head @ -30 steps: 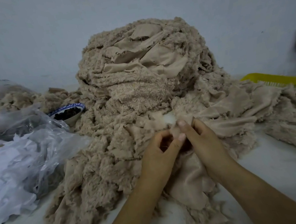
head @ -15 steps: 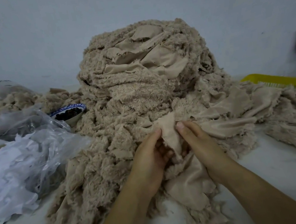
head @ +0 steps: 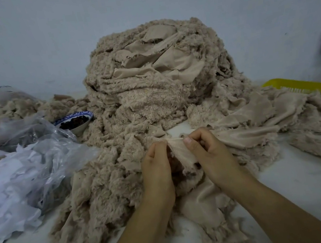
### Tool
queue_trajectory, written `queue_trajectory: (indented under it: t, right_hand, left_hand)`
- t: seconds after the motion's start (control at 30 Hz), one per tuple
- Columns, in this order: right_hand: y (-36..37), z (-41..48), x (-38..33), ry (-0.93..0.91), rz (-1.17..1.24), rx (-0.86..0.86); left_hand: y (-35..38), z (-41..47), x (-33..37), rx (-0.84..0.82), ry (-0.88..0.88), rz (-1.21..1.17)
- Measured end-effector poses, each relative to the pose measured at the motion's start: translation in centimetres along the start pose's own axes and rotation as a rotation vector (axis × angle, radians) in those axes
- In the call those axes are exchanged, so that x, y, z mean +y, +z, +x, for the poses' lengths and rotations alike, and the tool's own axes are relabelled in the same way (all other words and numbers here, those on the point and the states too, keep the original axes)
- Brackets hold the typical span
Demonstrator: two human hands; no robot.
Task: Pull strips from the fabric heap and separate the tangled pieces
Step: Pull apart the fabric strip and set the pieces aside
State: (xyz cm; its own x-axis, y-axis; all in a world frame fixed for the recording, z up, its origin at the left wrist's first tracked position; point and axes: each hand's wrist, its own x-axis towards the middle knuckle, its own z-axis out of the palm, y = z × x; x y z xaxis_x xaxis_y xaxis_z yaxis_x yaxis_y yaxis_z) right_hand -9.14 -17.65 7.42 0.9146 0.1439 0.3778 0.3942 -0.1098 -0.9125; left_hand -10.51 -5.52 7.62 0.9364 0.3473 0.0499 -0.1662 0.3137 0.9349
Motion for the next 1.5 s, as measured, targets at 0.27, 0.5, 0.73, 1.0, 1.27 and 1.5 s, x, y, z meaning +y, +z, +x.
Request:
queue_trajectory:
  t: [0.27,0.5,0.73,1.0,1.27,1.5]
  right_hand:
    - [-2.7,1.0,0.2,0.147,0.279,0.318]
    - [-2.7,1.0,0.1,0.228,0.532,0.320]
    - [-3.3,1.6,0.3,0.238,0.647,0.402]
    - [-3.5,1.3,0.8,0.211,0.260,0.367]
    - [-1.3,-0.1,0.5,0.118,-0.235,-0.180]
    - [-2.0,0.0,0.6,0.365,0.216,-0.105]
  left_hand:
    - [-1.0,0.1,0.4,-0.169,-0.008,0.176]
    - [-1.0,0.2,-1.6,-0.436,0.141,0.606]
    - [-1.4,-0.4,0.3,-0.489,0.070,0.573]
    - [-1.5,0.2,0.1,-0.307,0.017,0.313]
    - [-1.6,0.8,1.0,-0.269,-0.161,-0.090]
    - [-2.0,1.0,1.2,-0.323,-0.085,0.034]
